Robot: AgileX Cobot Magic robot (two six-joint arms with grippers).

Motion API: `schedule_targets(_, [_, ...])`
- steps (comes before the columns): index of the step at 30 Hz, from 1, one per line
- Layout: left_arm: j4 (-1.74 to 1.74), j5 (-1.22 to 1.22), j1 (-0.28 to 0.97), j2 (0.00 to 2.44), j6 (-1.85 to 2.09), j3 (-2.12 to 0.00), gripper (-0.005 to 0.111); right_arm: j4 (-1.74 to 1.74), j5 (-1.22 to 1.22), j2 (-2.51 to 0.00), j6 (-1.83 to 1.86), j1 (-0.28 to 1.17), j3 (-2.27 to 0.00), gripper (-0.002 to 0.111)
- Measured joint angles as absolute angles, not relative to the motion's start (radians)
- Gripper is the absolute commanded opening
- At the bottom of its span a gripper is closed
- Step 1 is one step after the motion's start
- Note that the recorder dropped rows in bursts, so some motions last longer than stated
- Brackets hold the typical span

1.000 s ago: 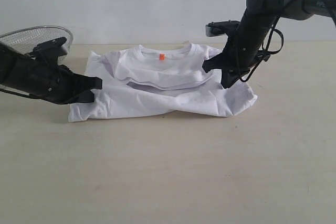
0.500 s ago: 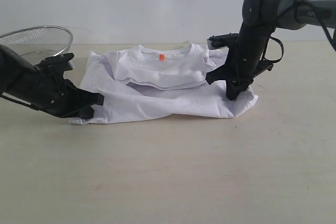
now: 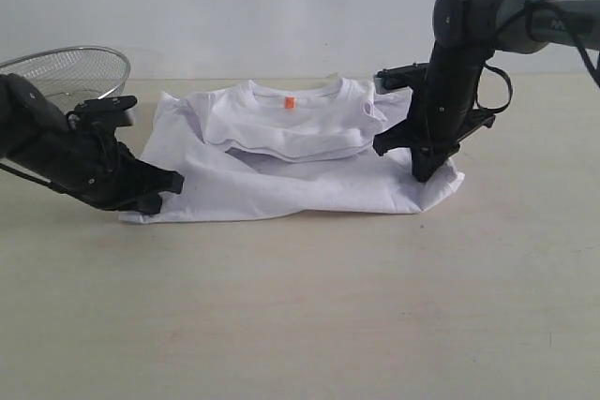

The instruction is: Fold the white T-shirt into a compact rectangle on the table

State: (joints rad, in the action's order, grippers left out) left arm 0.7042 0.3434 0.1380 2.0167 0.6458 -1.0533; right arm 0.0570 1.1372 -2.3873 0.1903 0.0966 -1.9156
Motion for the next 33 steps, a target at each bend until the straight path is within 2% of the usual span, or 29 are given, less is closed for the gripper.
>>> schedule_targets(8, [0.681, 0.36, 0.138, 1.995, 0.644, -1.023, 0.005, 0.068, 1.101, -2.345, 0.209, 0.097, -1.813, 0.0])
schedule_targets(16, [0.677, 0.356, 0.138, 1.895, 0.644, -0.869, 0.005, 0.093, 1.114, -2.286, 0.216, 0.093, -1.716, 0.0])
schedule_targets(30, [0.745, 0.354, 0.14, 1.807, 0.668, -0.7, 0.005, 0.165, 0.994, -2.108, 0.198, 0.093, -1.355, 0.0])
schedule_targets(33, [0.775, 0.361, 0.175, 1.752, 0.692, -0.617, 0.005, 0.188, 0.977, -2.029, 0.177, 0.093, -1.22, 0.0])
